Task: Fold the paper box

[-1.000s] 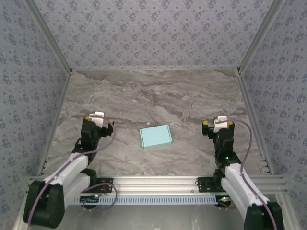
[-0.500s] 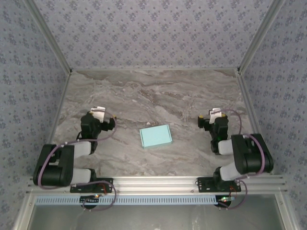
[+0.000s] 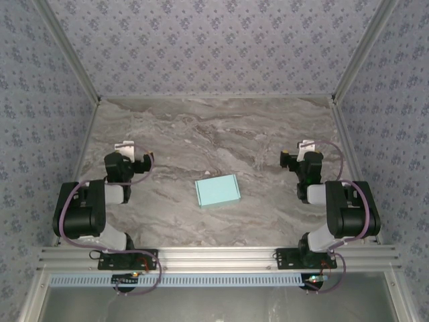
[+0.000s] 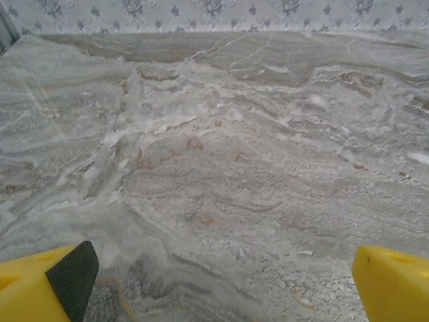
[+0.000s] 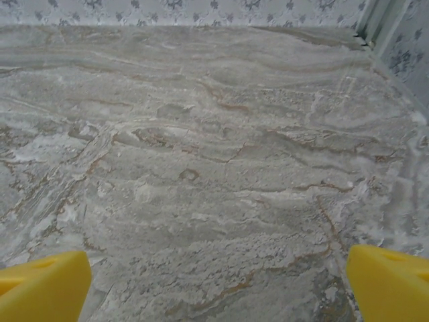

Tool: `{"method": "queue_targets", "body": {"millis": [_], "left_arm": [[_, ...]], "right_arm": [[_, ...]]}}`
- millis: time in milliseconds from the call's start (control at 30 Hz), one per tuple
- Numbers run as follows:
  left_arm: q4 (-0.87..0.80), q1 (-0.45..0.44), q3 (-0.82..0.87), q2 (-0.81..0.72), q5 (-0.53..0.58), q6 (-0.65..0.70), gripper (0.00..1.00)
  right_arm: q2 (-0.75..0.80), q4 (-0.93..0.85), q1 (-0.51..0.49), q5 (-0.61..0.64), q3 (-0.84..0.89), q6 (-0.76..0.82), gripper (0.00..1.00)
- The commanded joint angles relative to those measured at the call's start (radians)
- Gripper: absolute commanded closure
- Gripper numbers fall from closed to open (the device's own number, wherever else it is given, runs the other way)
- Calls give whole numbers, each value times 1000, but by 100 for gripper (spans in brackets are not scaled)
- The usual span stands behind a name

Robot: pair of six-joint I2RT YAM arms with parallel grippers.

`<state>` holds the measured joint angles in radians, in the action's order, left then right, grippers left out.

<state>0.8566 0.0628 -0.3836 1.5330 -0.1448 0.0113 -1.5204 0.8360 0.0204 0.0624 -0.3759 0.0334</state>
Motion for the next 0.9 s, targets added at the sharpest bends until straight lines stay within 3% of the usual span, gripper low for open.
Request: {"method": "queue_targets", "body": {"millis": [0,867], "left_arm": [[-38,-10,-26,0,59,-28,1],[-42,-18,-28,0,73,-27,1]], "right_arm": [[-3,-22,7,-25,-12,-10,0],[0,-42,10,-44,-20,-6,0]]}}
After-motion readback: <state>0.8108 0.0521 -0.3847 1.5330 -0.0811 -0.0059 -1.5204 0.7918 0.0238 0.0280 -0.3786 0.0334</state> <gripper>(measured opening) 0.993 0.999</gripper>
